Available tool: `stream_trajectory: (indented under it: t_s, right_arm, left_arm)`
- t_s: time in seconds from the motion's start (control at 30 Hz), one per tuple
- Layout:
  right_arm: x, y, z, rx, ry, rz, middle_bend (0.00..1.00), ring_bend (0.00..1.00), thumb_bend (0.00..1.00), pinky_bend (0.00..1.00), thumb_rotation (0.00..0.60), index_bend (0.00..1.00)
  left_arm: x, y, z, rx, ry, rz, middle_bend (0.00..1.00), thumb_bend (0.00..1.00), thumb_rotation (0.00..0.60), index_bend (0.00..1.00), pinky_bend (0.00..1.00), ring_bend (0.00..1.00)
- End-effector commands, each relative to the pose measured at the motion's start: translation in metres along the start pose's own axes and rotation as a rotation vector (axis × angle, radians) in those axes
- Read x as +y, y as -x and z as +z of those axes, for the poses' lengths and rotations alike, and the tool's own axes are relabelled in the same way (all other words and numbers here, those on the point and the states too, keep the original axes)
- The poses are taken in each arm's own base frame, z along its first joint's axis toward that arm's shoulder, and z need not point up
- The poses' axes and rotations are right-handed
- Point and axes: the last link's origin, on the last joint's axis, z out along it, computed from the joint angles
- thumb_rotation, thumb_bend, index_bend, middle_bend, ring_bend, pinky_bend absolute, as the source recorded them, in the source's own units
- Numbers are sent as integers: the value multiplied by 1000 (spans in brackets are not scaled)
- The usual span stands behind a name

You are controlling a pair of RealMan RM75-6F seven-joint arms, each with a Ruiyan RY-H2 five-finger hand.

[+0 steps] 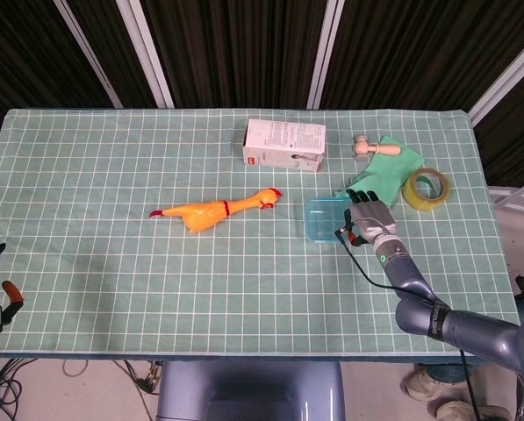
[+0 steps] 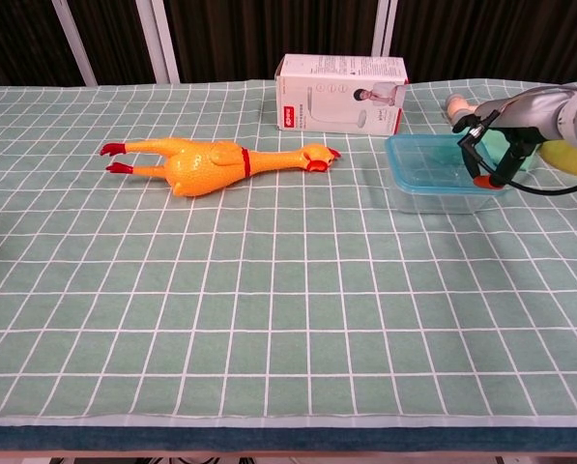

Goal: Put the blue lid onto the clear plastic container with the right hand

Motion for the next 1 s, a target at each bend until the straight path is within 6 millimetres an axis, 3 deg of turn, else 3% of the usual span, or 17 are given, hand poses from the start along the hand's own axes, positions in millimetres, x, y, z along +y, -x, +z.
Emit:
stream_trajectory:
  t_s: [0.03, 0.4, 1.0]
  right_arm:
    - [-1, -6, -1, 22, -4, 12, 0, 0, 458, 0, 600, 620]
    - [-4, -36, 2, 141, -10, 105, 0, 0, 459, 0, 600, 623]
    - [-1, -38, 40, 136, 34, 122, 0, 0, 459, 0, 600, 622]
  left_arm:
    - [0, 0, 0, -1, 0, 0, 0, 772, 600, 93, 0, 0]
    - [0, 0, 0, -3, 1, 0, 0, 772, 600, 93, 0, 0]
    - [-2, 1, 3, -10, -14, -6, 0, 772, 600, 93, 0, 0]
